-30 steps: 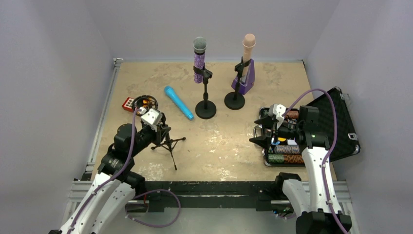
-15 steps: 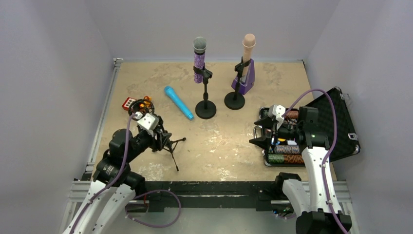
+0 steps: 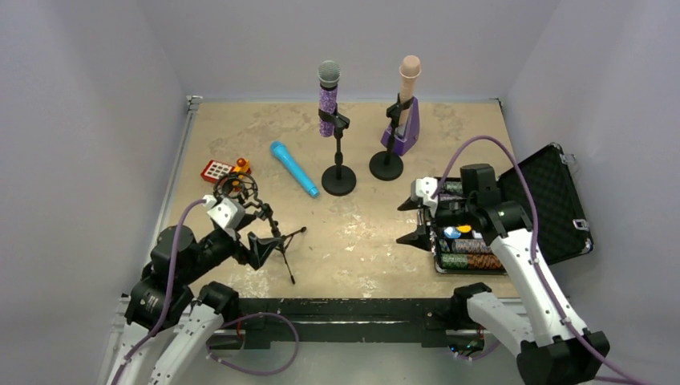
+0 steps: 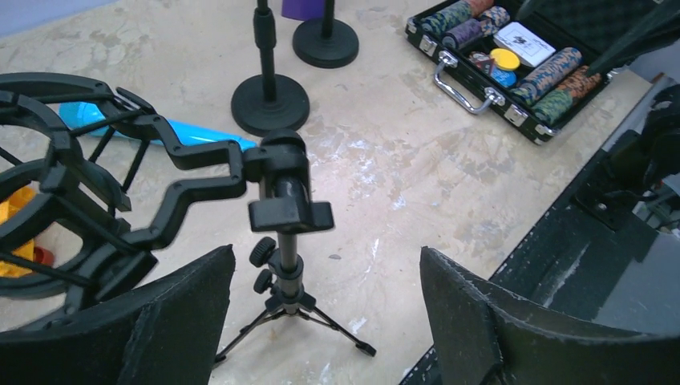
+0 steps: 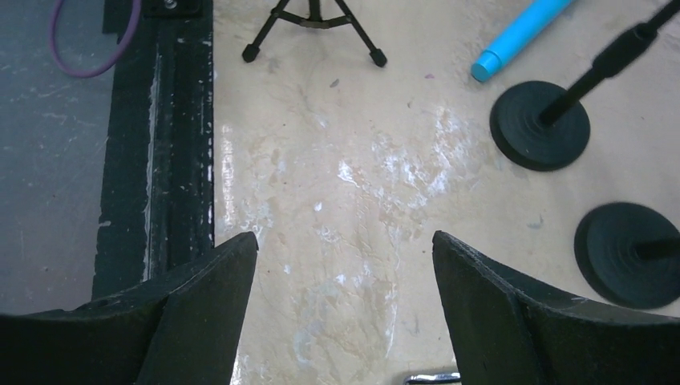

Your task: Attach the microphones to the stand

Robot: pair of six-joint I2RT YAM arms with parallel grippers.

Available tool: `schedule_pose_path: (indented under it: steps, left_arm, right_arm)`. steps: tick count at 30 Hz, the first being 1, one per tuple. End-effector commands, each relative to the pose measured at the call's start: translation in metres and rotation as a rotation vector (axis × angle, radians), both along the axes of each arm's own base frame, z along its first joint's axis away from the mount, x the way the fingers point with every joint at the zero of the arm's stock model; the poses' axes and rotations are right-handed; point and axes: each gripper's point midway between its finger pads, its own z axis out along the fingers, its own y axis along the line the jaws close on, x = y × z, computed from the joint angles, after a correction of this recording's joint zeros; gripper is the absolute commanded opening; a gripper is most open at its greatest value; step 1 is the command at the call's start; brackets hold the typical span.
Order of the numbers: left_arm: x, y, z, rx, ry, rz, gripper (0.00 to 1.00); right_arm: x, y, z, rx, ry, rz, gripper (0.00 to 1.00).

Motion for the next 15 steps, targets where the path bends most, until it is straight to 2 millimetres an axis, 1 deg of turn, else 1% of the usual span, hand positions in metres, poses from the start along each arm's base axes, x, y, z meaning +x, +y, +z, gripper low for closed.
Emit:
schedule_pose_path:
  steps: [1,4,7,9,10,13,15]
  left_arm:
    - [-0.029,-0.005,0.015,-0.064,-0.011,-0.082,0.89]
    - [-0.042,-0.008,0.022,-0.09,-0.013,-0.124,0.9]
    - [-0.052,-0.009,0.032,-0.119,-0.033,-0.149,0.9]
    - [-0.056,-0.006,0.038,-0.141,-0.023,-0.131,0.92]
    - [-0.059,-0.005,0.042,-0.142,-0.016,-0.13,0.93]
    - [-0.067,-0.003,0.052,-0.155,0.0,-0.126,0.93]
    - [-0.071,0.003,0.055,-0.15,0.013,-0.101,0.93]
  right_arm:
    - [0.017,0.022,0.015,-0.109,-0.077,0.013,0.83]
    - [0.022,0.048,0.016,-0.152,-0.072,0.053,0.82]
    - [0.037,0.078,0.017,-0.182,-0.088,0.036,0.82]
    - [0.047,0.1,0.019,-0.187,-0.097,0.012,0.82]
    - [0.059,0.111,0.02,-0.197,-0.108,-0.019,0.82]
    - [0.081,0.147,0.024,-0.202,-0.131,-0.069,0.83]
    - [0.099,0.171,0.019,-0.224,-0.139,-0.125,0.83]
